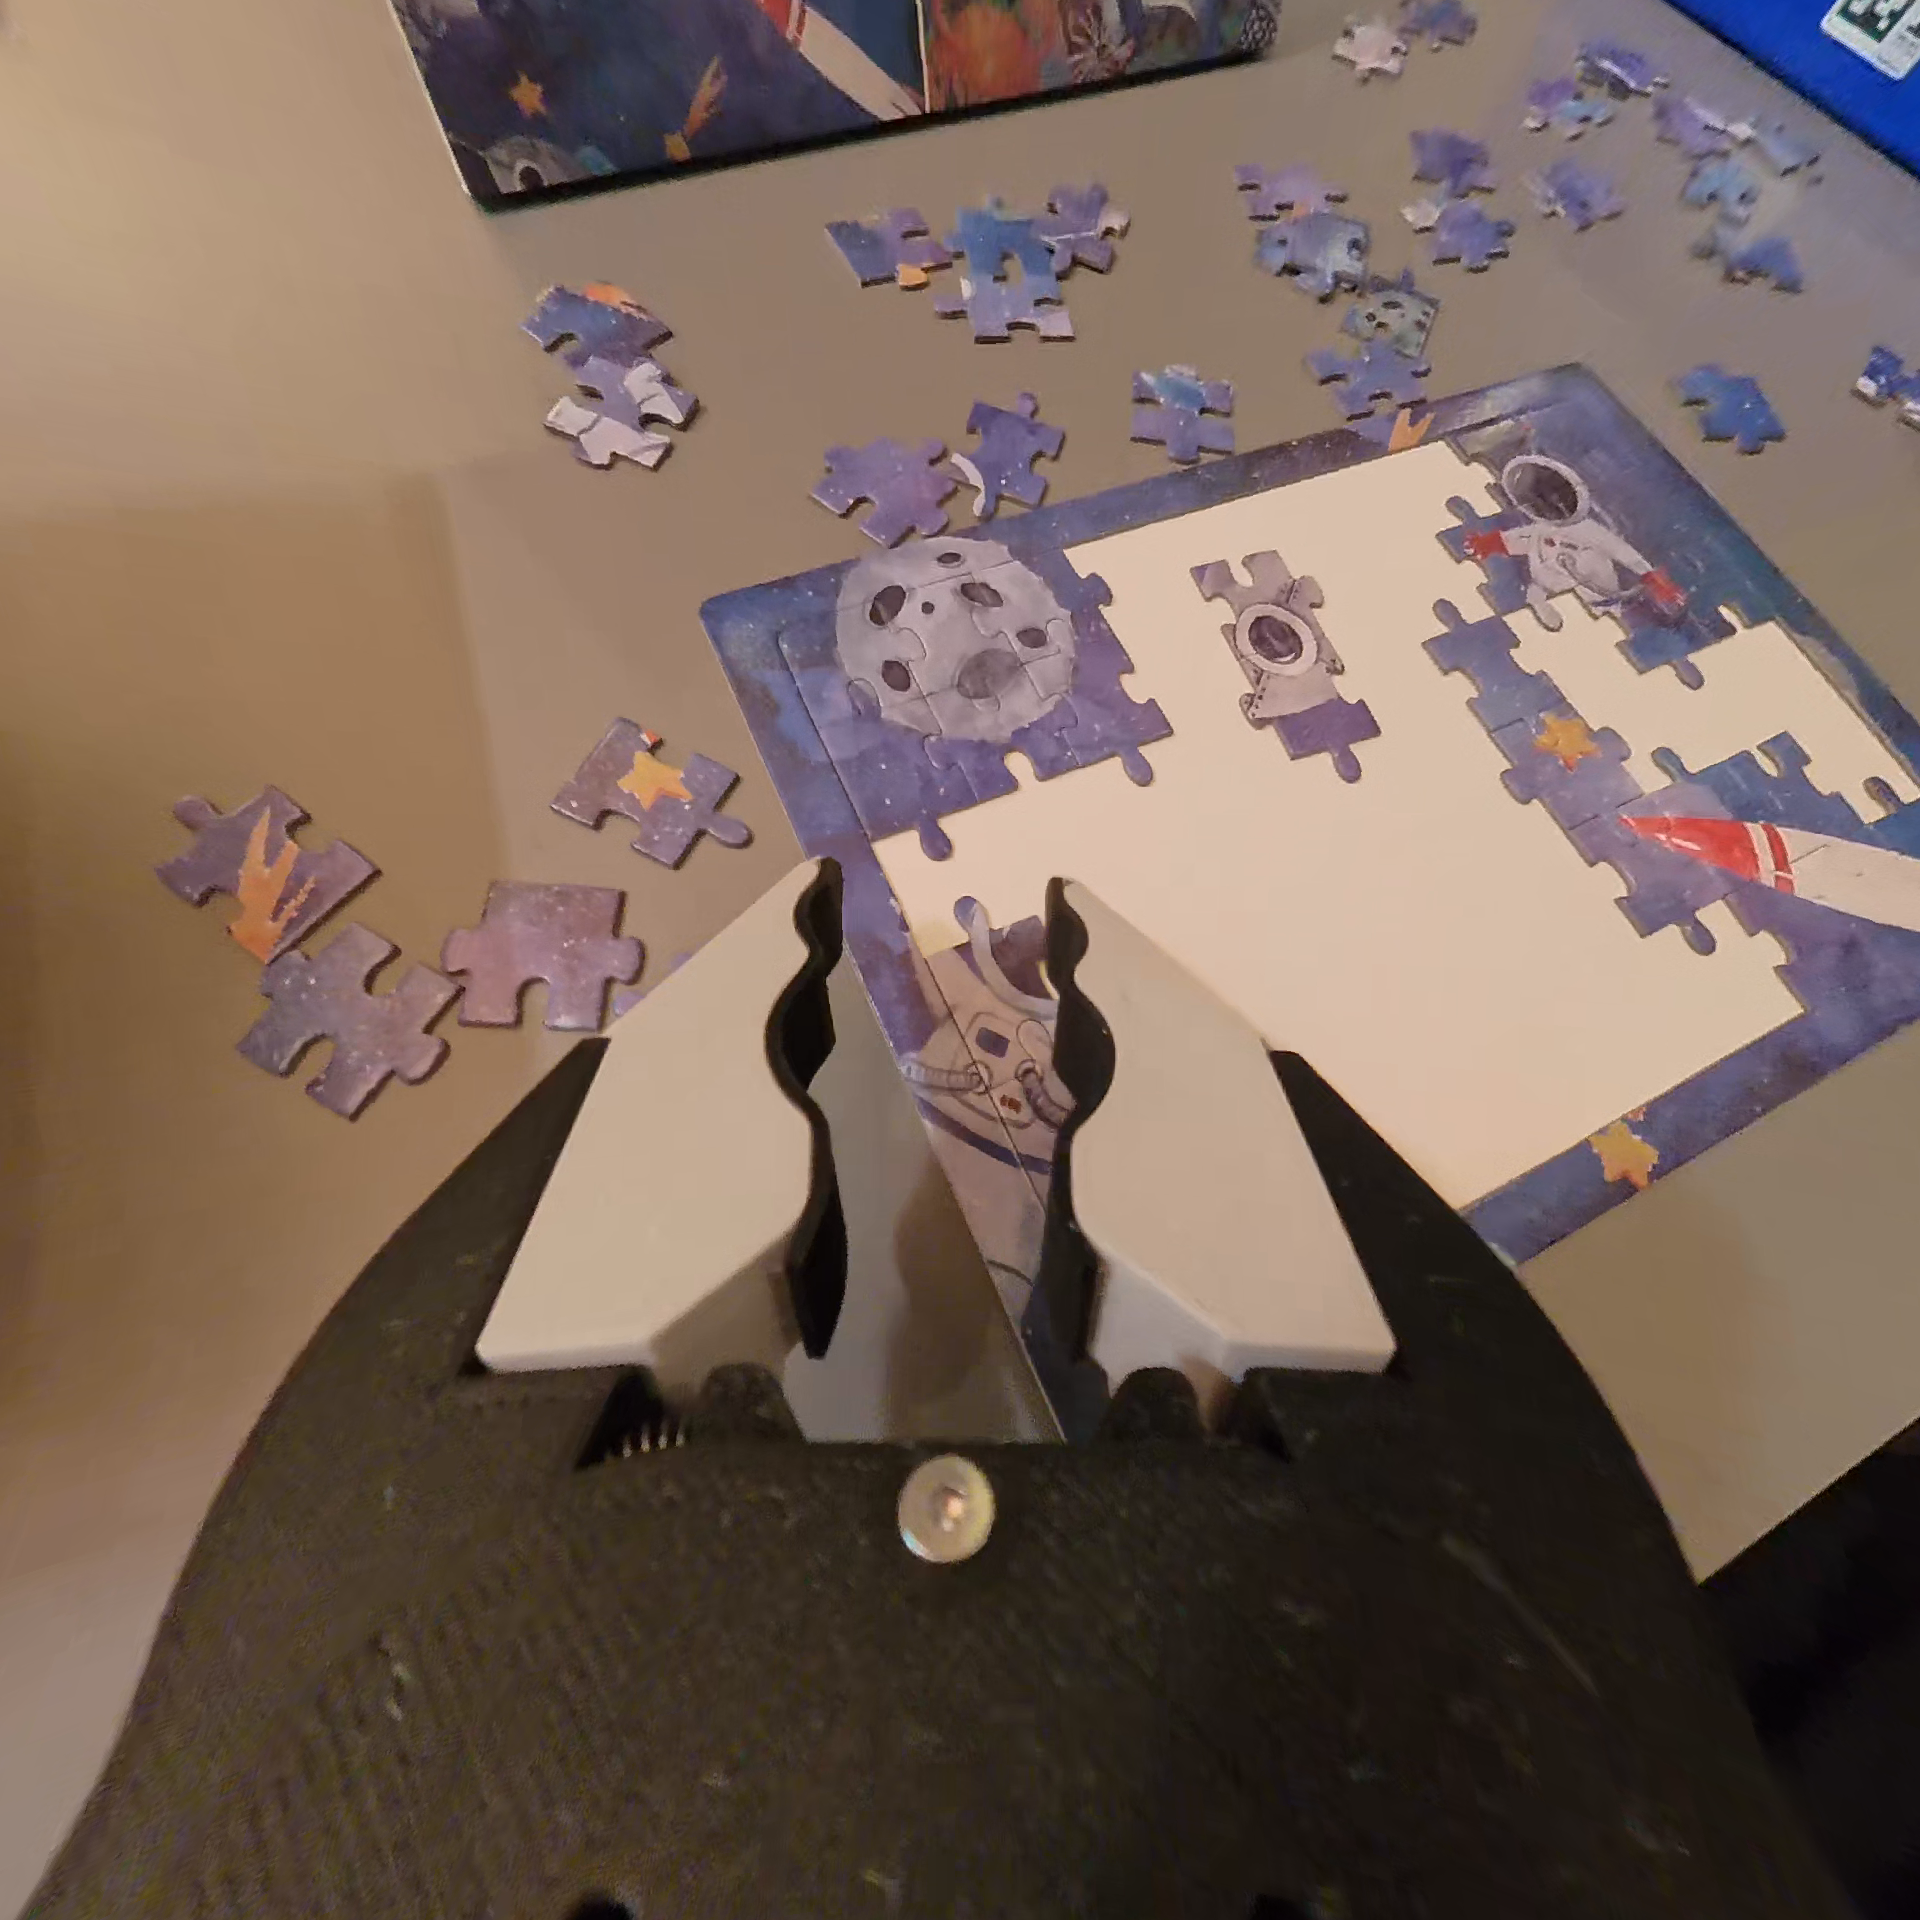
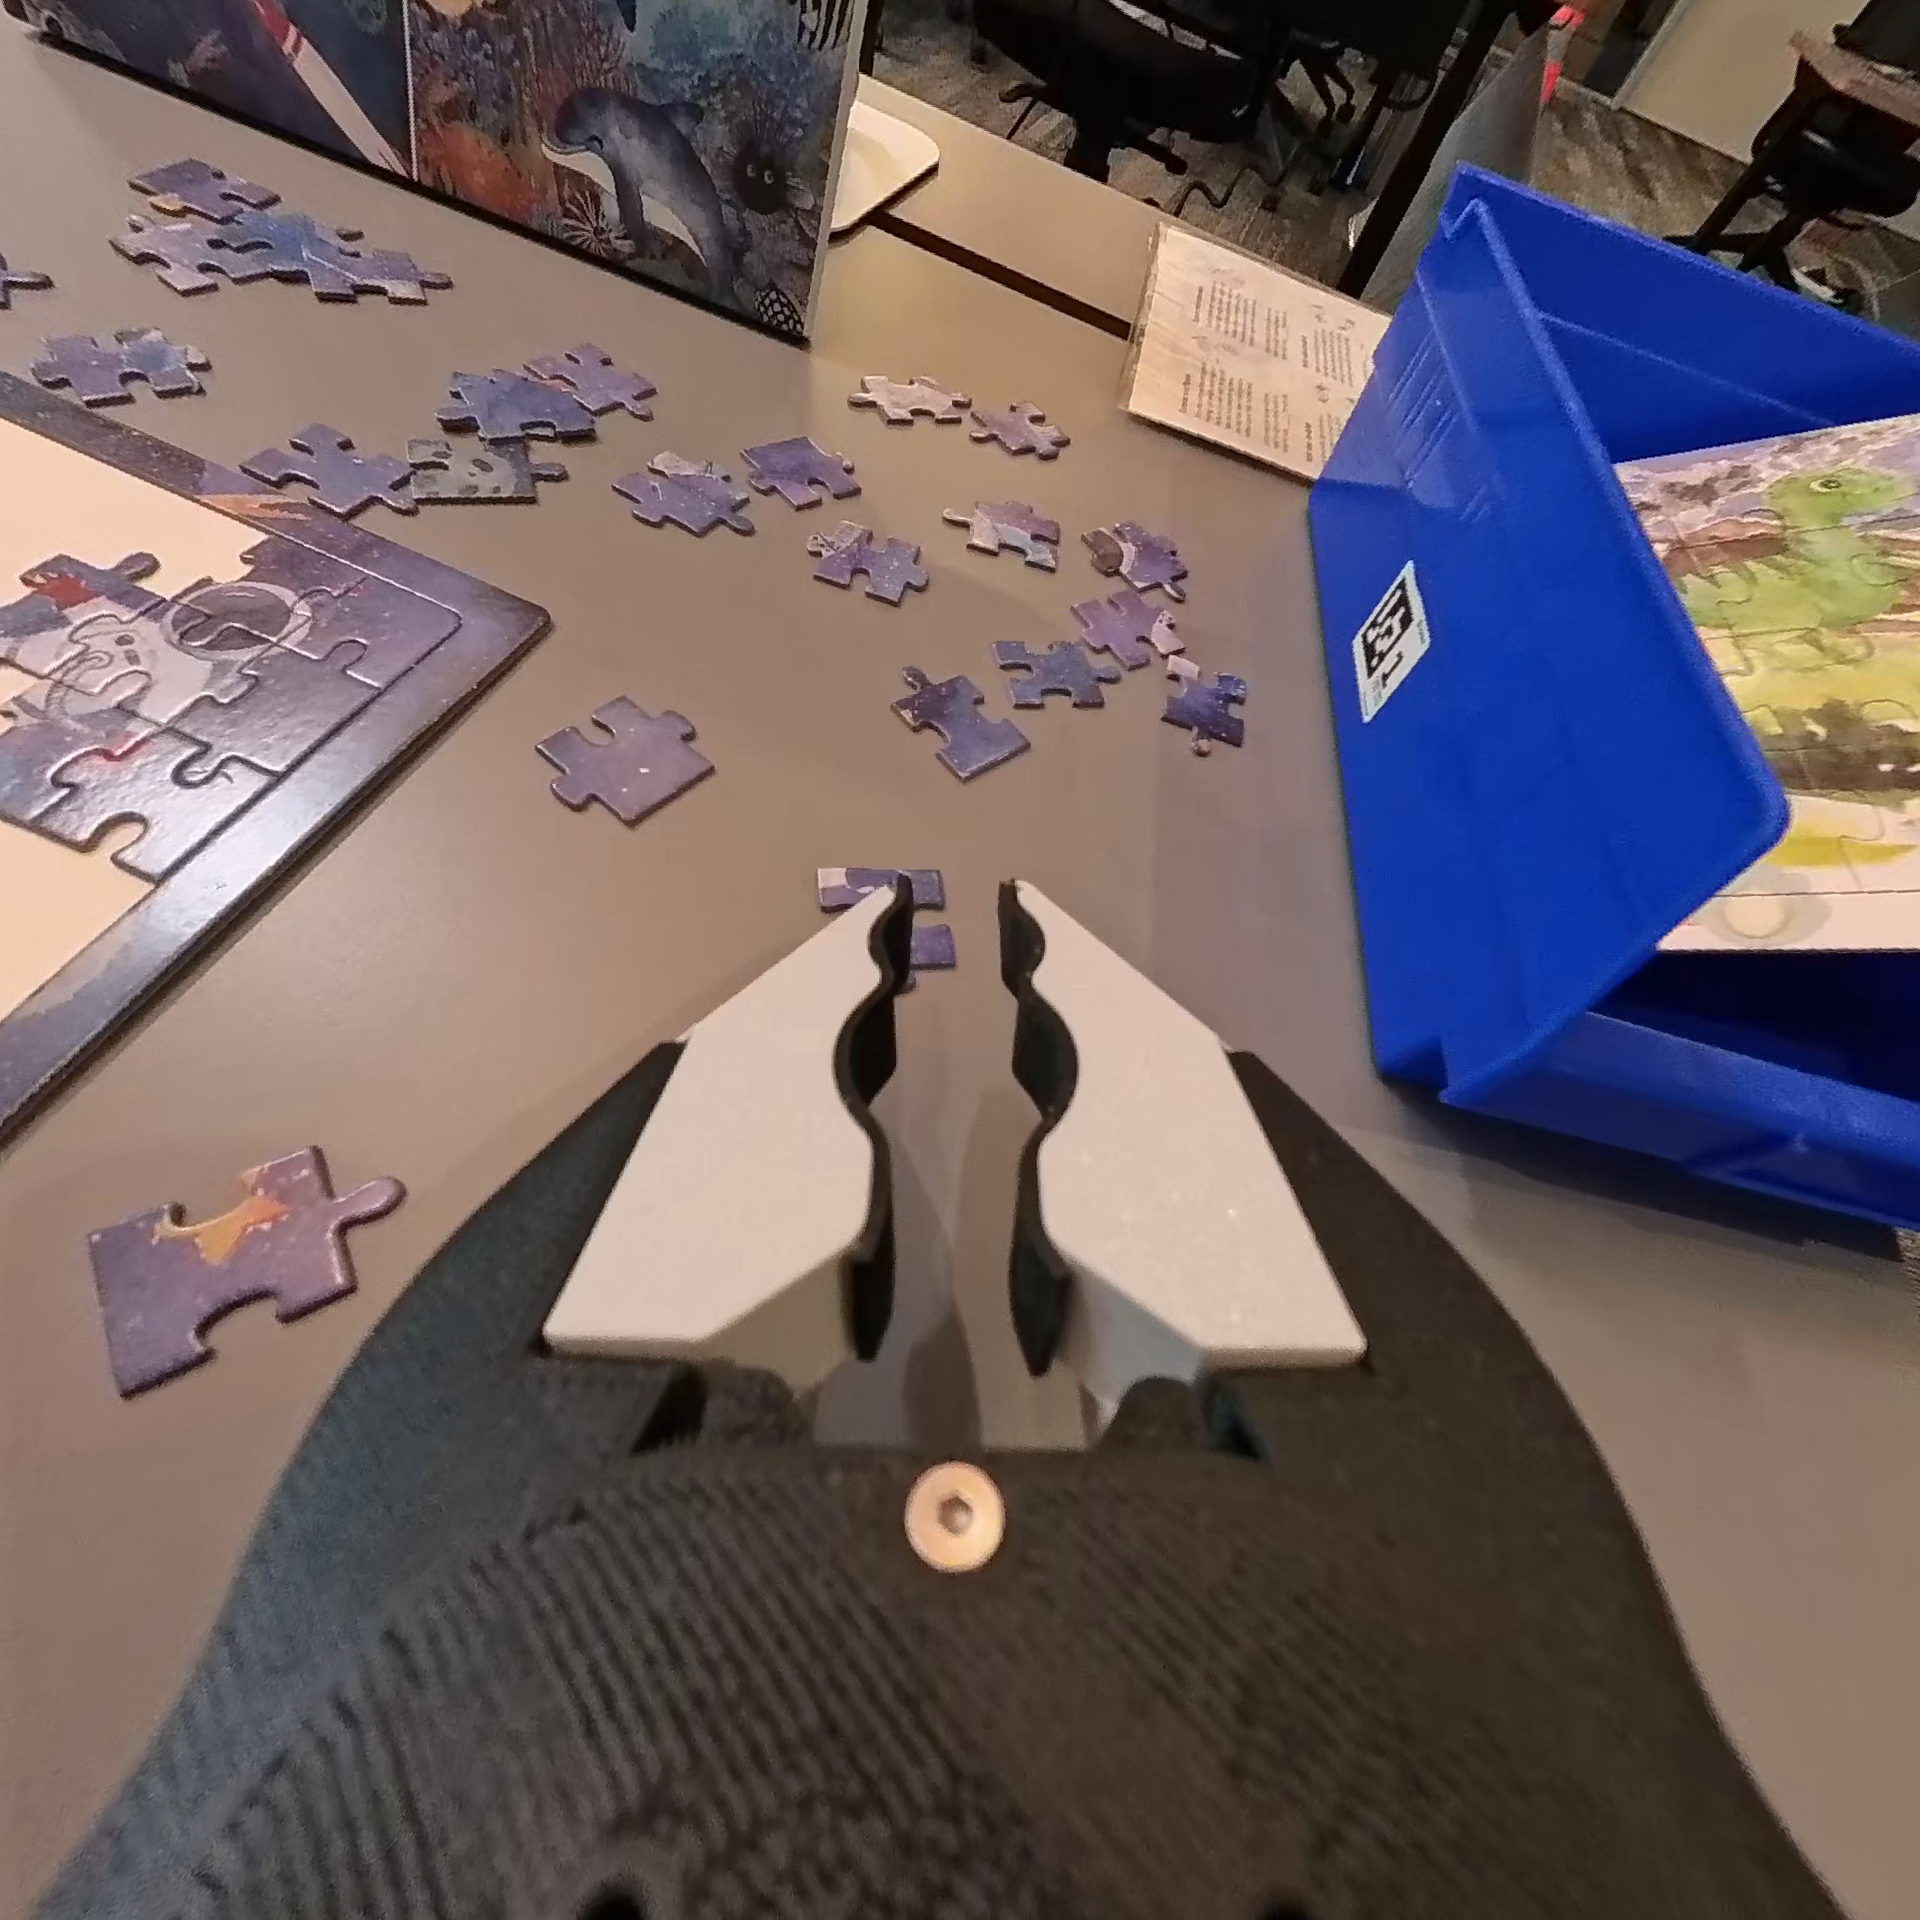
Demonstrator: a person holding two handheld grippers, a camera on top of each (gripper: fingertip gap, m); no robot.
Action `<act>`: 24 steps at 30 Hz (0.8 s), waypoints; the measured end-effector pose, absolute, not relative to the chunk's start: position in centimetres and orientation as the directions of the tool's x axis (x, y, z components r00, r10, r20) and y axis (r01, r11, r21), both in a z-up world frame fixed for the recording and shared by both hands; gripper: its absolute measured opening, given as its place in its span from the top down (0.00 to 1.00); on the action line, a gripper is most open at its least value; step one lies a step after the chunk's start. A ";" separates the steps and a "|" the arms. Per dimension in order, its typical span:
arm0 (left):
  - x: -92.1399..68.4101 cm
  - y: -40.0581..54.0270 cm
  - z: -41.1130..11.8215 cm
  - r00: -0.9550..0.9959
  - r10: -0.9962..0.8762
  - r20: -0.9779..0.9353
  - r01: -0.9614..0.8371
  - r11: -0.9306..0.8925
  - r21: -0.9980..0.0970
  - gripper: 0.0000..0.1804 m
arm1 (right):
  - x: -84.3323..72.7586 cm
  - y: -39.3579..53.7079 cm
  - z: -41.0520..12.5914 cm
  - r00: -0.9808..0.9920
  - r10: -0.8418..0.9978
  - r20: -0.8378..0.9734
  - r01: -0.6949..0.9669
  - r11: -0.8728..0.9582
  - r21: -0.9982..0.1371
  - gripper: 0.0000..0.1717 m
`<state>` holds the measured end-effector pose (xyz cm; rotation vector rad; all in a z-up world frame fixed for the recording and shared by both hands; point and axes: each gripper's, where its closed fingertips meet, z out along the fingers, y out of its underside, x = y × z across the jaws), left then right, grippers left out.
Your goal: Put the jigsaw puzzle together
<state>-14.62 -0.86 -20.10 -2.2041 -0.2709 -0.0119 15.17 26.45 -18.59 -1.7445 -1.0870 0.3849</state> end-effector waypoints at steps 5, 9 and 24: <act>-14.0 -0.2 -20.5 0.986 0.135 0.099 0.161 -0.614 -0.772 0.82 | 15.2 26.4 -18.6 0.545 0.809 0.222 0.489 -0.092 -0.867 0.91; -14.8 0.1 -19.5 0.990 0.136 0.045 0.116 -0.582 -0.805 0.84 | 15.2 26.5 -18.6 0.545 0.809 0.221 0.489 -0.092 -0.867 0.91; -28.4 7.4 -12.7 0.932 0.276 -0.236 -0.101 -0.425 -0.899 1.00 | 15.3 26.5 -18.2 0.554 0.802 0.222 0.472 -0.083 -0.877 0.93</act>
